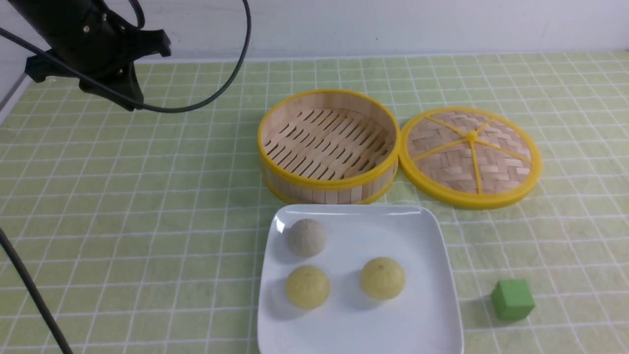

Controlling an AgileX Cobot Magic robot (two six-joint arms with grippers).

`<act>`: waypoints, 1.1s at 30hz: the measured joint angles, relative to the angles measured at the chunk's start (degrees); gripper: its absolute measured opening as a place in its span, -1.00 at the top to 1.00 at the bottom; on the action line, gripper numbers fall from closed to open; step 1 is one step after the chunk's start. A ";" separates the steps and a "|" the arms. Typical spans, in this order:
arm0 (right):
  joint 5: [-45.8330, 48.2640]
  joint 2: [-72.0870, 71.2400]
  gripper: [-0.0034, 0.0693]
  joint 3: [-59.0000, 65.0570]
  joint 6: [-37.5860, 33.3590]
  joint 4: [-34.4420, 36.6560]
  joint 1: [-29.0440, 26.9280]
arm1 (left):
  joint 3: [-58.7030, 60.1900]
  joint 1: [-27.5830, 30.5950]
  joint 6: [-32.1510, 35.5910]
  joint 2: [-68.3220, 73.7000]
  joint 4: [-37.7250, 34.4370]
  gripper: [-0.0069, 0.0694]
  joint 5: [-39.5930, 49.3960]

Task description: Put the steamed buns into the plate on the green tablecloth.

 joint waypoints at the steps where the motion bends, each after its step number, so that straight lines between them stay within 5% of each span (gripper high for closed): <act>1: 0.00 0.00 0.93 0.04 0.00 0.00 0.00 | 0.00 0.00 0.00 0.00 0.12 0.68 0.00; 21: -0.55 -1.43 0.92 2.61 0.00 0.00 -0.68 | 0.00 0.00 0.00 0.05 9.34 0.64 0.00; 26: -0.76 -4.40 0.91 8.63 0.00 -0.64 -6.38 | 0.00 0.00 -0.20 0.05 10.59 0.64 0.00; 33: -0.42 -11.56 0.90 21.16 0.00 -2.00 -21.98 | 0.05 0.00 -1.48 -0.82 11.58 0.72 0.00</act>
